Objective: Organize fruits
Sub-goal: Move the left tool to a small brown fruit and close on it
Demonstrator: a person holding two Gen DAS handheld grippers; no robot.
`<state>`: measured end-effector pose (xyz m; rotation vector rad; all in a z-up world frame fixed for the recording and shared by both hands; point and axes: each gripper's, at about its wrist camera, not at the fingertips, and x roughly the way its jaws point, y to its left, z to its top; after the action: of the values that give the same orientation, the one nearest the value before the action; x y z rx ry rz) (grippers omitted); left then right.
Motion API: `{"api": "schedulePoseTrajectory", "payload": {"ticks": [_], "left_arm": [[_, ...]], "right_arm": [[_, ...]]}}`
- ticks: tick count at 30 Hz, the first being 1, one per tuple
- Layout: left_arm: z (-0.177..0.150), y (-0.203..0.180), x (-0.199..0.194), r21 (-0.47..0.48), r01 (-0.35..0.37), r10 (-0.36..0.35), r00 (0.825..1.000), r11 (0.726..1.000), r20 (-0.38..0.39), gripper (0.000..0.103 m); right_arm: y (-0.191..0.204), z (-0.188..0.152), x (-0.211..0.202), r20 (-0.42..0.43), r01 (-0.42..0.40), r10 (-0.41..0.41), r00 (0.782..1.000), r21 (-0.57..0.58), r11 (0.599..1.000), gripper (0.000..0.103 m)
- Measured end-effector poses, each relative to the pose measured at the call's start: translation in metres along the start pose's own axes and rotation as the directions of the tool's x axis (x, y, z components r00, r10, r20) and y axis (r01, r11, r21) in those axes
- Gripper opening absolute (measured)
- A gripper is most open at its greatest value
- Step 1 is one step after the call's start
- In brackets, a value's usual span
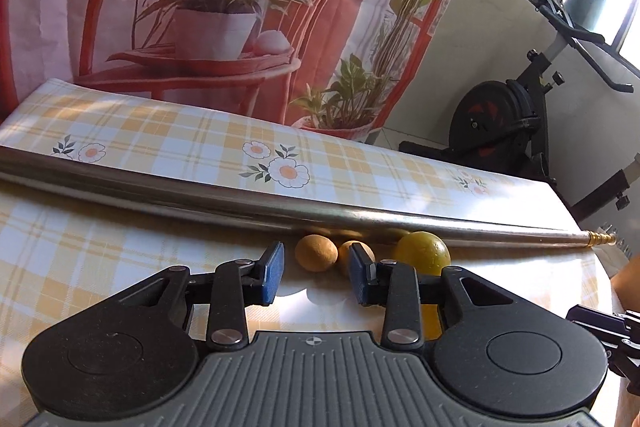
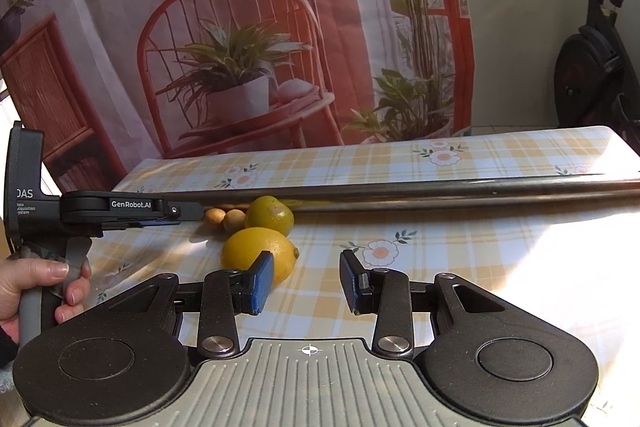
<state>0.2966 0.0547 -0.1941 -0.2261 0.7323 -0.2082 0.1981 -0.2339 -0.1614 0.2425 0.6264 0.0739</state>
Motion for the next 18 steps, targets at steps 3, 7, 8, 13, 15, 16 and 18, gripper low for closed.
{"api": "schedulePoseTrajectory", "payload": {"ticks": [3,7,8,13,15,16,18], "left_arm": [[0.0,-0.001,0.012,-0.003,-0.013,0.013,1.0,1.0,-0.015,0.037],[0.0,0.005,0.014,-0.049,0.008,-0.009,1.0,0.999,-0.008,0.037],[0.0,0.006,0.016,-0.055,0.007,-0.008,1.0,0.998,-0.009,0.037],[0.001,0.004,0.022,-0.043,0.018,-0.018,1.0,0.999,-0.02,0.029],[0.001,0.003,0.023,-0.034,0.024,-0.025,1.0,0.999,-0.017,0.027],[0.001,0.002,0.023,-0.026,0.021,-0.022,1.0,0.999,-0.02,0.027],[0.0,0.0,0.019,-0.003,0.012,-0.012,1.0,1.0,-0.028,0.027]], "right_arm": [[-0.003,-0.001,0.004,-0.008,0.001,-0.001,1.0,-0.006,1.0,0.034],[-0.006,0.0,0.007,-0.012,-0.002,0.002,1.0,-0.001,1.0,0.034],[-0.007,0.0,0.008,-0.014,-0.004,0.004,1.0,0.003,1.0,0.034],[-0.009,-0.001,0.012,-0.022,-0.008,0.008,1.0,0.012,1.0,0.034],[-0.009,-0.002,0.013,-0.027,-0.008,0.008,1.0,0.014,1.0,0.034],[-0.009,-0.002,0.013,-0.028,-0.007,0.007,1.0,0.014,1.0,0.034],[-0.01,-0.002,0.013,-0.027,-0.005,0.006,1.0,0.013,1.0,0.034]]}}
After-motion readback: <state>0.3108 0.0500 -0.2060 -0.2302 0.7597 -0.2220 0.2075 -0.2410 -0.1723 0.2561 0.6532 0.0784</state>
